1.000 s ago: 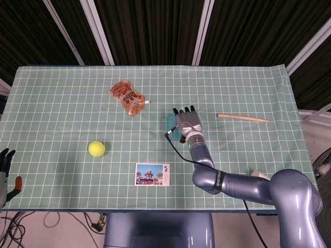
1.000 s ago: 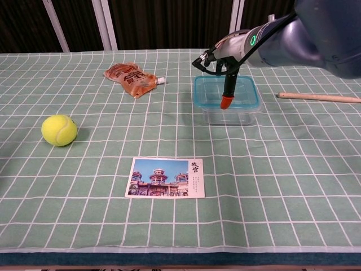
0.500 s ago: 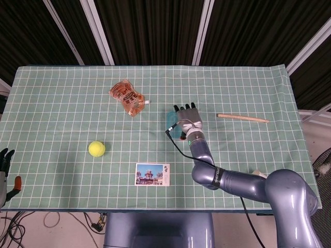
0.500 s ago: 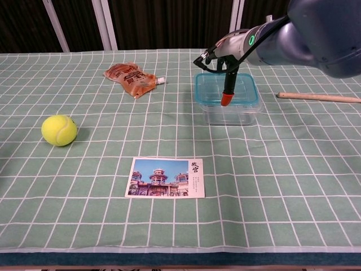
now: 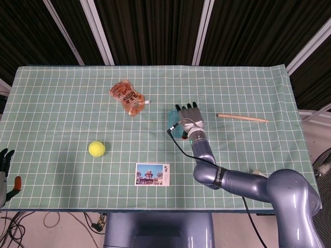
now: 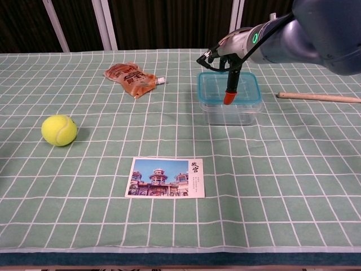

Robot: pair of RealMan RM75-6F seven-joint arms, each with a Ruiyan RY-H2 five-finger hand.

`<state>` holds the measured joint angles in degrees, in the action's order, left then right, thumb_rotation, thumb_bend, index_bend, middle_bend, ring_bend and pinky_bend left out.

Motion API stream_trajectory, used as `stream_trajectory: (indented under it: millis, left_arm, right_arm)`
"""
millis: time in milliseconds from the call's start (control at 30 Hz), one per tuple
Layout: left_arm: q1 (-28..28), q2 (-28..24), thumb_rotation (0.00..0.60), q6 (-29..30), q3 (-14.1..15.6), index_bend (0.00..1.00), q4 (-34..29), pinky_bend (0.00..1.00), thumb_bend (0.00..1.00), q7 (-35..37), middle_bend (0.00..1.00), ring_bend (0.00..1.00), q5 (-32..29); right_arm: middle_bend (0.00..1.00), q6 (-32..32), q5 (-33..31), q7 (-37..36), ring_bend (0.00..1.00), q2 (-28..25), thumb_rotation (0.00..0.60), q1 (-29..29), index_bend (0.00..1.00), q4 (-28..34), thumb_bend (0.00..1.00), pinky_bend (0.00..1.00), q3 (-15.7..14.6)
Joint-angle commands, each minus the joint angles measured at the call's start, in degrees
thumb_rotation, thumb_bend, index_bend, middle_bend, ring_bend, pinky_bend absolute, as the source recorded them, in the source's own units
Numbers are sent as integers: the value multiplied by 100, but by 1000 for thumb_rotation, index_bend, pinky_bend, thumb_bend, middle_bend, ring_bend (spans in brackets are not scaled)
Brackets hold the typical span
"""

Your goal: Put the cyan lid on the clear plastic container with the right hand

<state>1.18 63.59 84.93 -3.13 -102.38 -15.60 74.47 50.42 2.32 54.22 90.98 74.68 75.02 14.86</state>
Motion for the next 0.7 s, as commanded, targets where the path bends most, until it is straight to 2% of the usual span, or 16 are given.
stream_trajectory:
  millis: [33,700]
  left_arm:
    - [1,-1,600,0,3,49,0,0,503,3,0,0,3]
    - [-1,-21,600,21,11,49,-12,0,504,26,0,0,11]
  right_arm:
    - [453,7,-3,-6,108,-11,600,-5,0,31,240,0,-10]
    - [453,17,11,-22,109,40,600,-2,0,80,239,0,-114]
